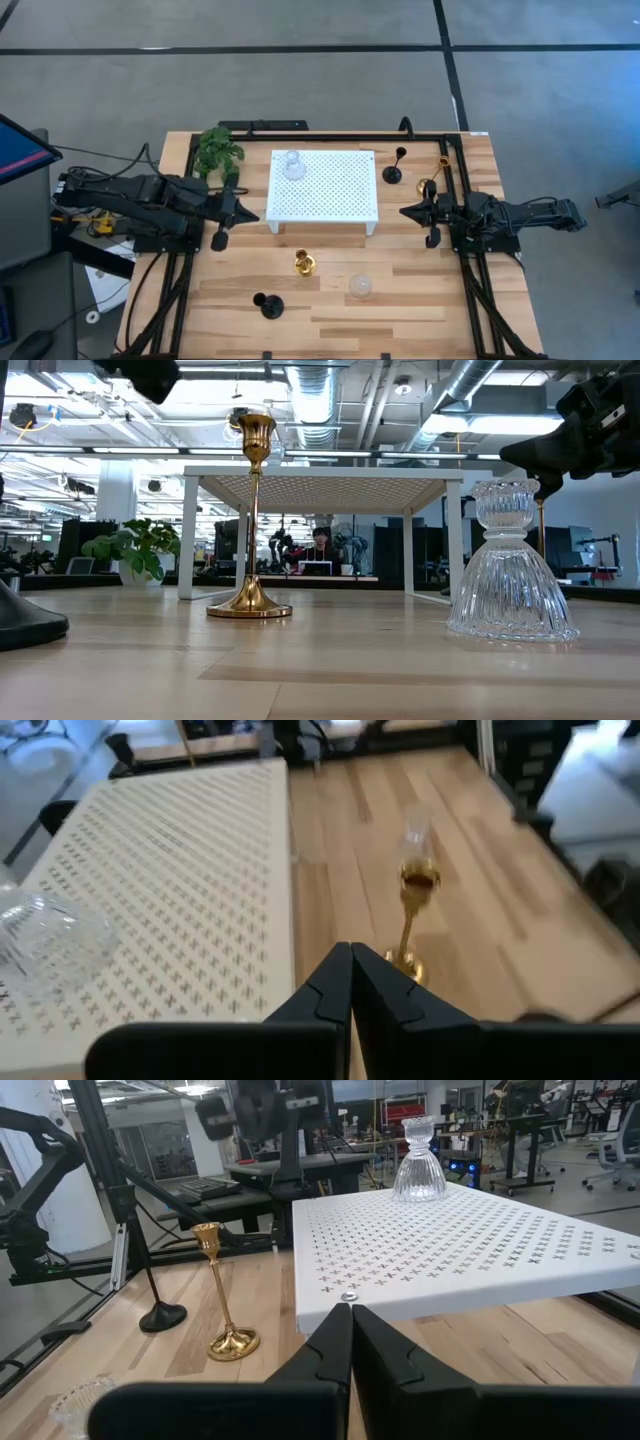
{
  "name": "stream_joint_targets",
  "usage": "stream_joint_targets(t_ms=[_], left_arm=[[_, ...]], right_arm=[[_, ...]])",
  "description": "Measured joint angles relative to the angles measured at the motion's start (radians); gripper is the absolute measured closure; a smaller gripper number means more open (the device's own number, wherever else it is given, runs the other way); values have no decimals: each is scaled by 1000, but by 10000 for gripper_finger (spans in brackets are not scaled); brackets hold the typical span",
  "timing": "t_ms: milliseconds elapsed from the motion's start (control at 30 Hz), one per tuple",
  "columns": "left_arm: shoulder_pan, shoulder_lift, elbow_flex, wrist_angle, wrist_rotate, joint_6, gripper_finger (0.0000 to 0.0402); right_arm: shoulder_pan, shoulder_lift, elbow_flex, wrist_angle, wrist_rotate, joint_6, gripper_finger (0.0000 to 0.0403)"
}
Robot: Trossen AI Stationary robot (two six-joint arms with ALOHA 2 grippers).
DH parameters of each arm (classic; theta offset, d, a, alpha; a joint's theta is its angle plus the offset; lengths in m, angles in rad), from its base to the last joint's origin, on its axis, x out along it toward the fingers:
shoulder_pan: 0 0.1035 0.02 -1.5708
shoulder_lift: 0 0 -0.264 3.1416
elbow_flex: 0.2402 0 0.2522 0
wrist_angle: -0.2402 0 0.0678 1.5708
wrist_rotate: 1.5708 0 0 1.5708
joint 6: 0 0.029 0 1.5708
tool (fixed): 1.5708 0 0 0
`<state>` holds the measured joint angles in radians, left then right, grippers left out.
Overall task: Pick & Place candle stick holders
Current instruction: Put the bottom black candle holder on the shelf
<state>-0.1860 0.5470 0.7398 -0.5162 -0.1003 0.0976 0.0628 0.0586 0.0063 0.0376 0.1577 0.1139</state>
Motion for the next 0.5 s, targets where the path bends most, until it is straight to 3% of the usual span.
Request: stream_joint_targets(t_ms=[200,500], left_arm=[[0,-100,-136,57,8,-1,395],[0,-320,-359,235,152,-8,396]], right_arm=[[0,0,0,0,0,0,403],[0,0,0,0,0,0,403]])
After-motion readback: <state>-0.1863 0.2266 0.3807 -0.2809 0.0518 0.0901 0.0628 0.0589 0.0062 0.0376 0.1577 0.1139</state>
